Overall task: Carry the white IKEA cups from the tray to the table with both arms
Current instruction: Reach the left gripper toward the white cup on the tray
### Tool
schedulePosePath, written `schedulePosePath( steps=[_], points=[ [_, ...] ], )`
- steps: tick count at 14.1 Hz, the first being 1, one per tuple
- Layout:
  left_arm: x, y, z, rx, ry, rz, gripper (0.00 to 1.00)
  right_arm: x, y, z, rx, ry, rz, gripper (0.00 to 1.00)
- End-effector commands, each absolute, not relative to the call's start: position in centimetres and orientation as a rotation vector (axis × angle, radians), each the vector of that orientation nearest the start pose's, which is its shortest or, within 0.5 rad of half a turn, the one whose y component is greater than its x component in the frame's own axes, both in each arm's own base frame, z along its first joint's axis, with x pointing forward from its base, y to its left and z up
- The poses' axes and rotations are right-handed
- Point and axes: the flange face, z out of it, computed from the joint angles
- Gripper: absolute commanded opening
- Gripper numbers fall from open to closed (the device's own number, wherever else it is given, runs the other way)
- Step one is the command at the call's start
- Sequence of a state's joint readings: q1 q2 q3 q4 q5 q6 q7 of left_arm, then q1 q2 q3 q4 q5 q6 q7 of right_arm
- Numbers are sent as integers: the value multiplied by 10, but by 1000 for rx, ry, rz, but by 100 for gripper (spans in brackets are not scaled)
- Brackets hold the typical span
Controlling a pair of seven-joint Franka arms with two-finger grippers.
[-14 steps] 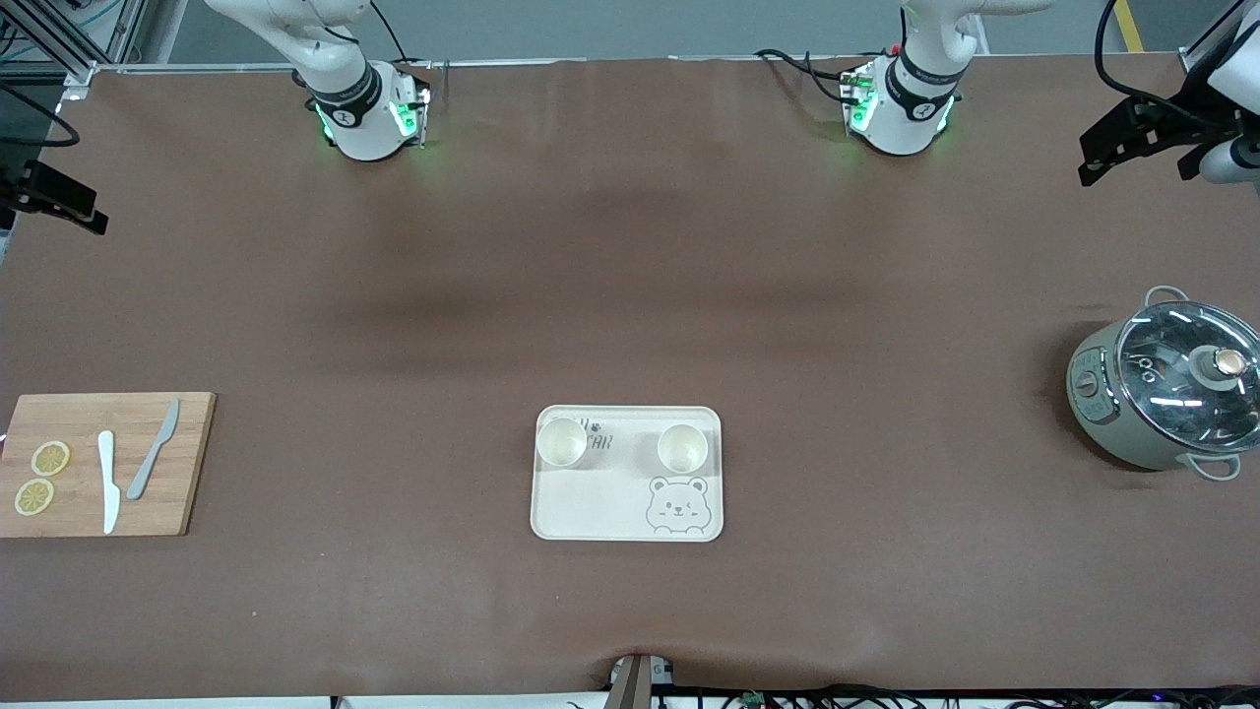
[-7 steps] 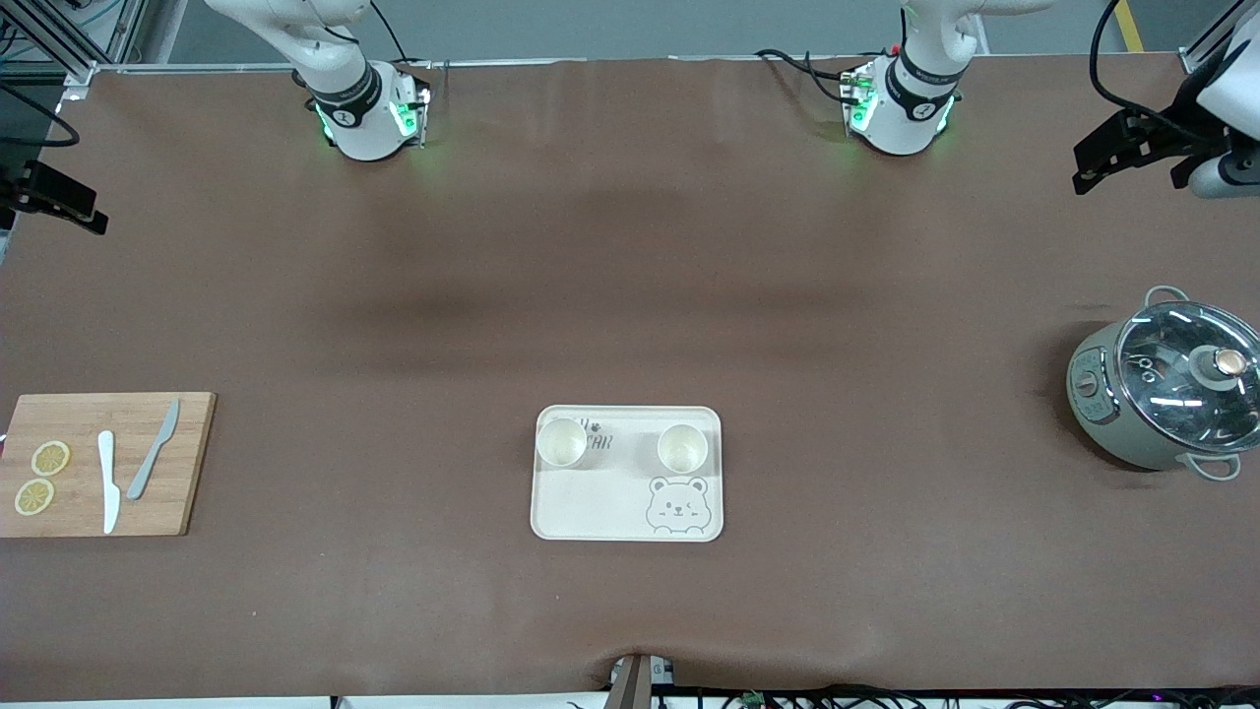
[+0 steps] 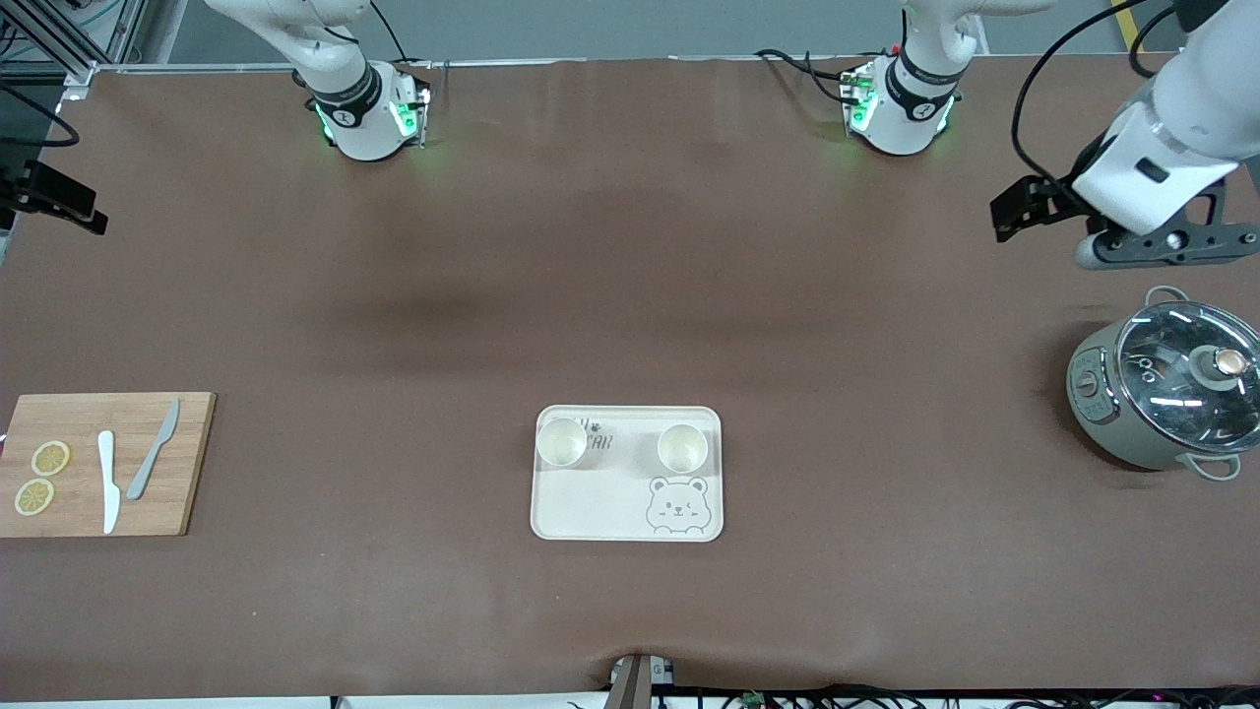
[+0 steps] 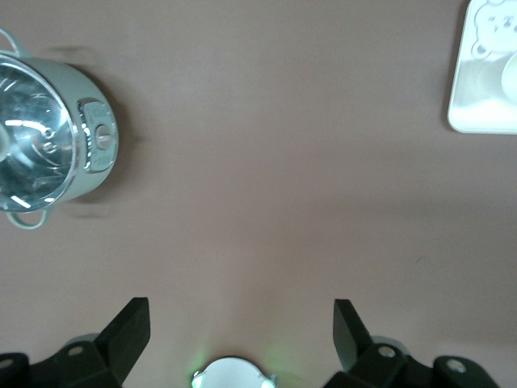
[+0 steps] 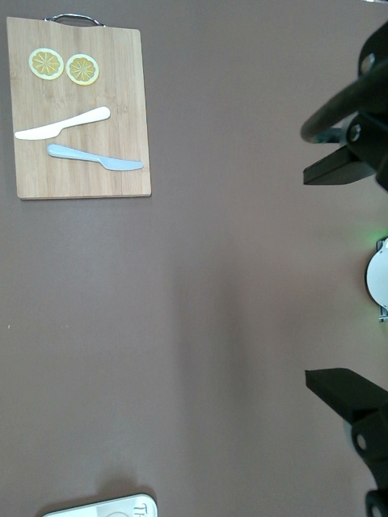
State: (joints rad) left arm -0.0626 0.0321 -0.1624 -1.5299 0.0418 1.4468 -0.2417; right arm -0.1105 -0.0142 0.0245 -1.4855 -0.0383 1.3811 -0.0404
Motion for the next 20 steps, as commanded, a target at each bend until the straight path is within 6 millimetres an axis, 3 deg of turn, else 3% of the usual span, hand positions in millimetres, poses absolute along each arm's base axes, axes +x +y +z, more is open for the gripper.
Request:
schedulePosePath(
  steps=[1, 4, 6, 9, 14, 17, 20],
  points=[
    [553, -133, 604, -3086, -64, 138, 100, 531, -54, 657, -3148, 72, 149, 100],
    [565, -157, 580, -3090, -130, 136, 100, 536, -54, 651, -3147, 72, 161, 100],
    [569, -178, 564, -3084, -184, 165, 100, 548, -58, 632, -3153, 72, 218, 100],
    [576, -201, 543, -3077, -287, 159, 100, 550, -58, 630, -3152, 69, 223, 100],
    [606, -236, 507, -3097, -447, 116, 100, 552, -61, 624, -3152, 77, 246, 100],
    [619, -265, 474, -3113, -557, 69, 100, 553, -73, 619, -3130, 116, 249, 100],
    [625, -288, 451, -3146, -548, 32, 100, 561, -83, 604, -3133, 134, 287, 100]
  ],
)
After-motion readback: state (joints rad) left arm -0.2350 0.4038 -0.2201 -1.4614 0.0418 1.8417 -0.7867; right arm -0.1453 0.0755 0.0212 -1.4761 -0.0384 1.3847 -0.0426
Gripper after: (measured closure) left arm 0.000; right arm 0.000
